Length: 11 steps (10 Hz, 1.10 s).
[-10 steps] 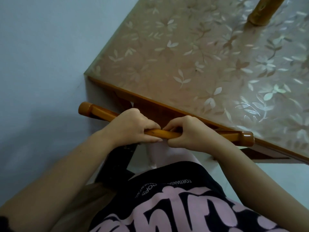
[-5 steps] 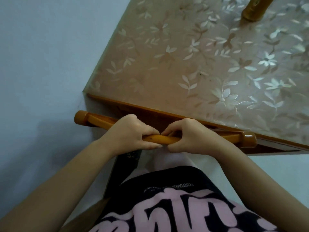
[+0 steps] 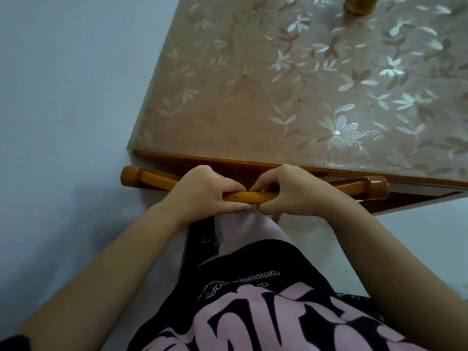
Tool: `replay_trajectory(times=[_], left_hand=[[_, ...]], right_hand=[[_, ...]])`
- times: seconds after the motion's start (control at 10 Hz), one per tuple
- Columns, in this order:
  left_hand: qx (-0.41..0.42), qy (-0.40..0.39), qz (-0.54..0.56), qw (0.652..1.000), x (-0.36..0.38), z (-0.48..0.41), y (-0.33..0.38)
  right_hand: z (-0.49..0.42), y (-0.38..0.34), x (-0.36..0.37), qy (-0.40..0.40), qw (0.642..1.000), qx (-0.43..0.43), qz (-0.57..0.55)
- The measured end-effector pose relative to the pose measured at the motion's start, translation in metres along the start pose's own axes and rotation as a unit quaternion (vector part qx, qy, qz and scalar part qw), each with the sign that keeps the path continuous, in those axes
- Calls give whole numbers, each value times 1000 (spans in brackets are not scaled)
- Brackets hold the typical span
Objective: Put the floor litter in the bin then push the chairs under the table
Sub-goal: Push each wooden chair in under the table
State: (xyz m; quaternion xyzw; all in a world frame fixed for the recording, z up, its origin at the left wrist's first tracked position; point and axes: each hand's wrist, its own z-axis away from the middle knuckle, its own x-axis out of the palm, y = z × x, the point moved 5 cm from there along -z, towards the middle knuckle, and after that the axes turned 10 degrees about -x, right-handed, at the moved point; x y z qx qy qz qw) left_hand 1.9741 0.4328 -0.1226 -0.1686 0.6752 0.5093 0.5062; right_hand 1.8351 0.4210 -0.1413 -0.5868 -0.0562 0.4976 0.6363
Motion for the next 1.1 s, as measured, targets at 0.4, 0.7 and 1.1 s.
replay_trajectory(times=[0.4, 0.7, 1.1], left_hand=[[17, -32, -16, 999, -12, -11, -18], [-20, -45, -5, 999, -13, -8, -17], [-129, 73, -97, 984, -15, 1, 18]], right_hand=[[-21, 0, -2, 11, 1000, 8, -12], [-19, -4, -3, 6, 999, -13, 34], [39, -16, -24, 150, 972, -66, 166]])
